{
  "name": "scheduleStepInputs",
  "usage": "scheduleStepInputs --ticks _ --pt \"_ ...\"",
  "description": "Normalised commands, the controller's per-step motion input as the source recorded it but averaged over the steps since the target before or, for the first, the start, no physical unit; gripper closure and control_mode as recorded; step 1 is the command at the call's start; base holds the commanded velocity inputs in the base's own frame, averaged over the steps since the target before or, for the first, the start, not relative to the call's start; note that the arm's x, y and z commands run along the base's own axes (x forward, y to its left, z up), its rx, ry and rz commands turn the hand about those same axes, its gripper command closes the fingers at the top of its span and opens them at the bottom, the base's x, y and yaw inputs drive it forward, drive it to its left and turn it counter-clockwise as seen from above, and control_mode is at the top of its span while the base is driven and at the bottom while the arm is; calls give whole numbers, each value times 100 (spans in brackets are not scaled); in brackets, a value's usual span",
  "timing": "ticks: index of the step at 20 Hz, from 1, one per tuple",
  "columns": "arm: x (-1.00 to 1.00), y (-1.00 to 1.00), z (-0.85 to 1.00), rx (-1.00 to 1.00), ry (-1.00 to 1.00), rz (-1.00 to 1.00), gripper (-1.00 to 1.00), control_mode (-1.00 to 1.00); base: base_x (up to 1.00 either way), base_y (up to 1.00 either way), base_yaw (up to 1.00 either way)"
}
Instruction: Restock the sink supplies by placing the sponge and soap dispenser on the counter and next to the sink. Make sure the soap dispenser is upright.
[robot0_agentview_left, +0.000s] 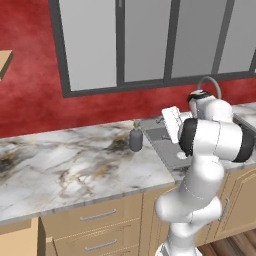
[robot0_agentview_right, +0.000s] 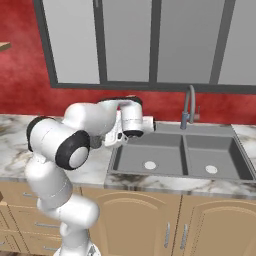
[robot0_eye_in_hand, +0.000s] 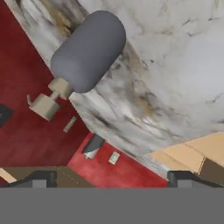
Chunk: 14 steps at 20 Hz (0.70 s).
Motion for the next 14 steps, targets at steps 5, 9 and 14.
scheduleStepInputs --ticks 5,9,14 --pt "-100 -2 83 -24 -51 -1 -100 -100 0 0 0" --pt "-100 0 64 -34 -54 0 -100 -100 0 0 0" --pt "-100 0 43 -42 -50 0 -100 -100 0 0 0"
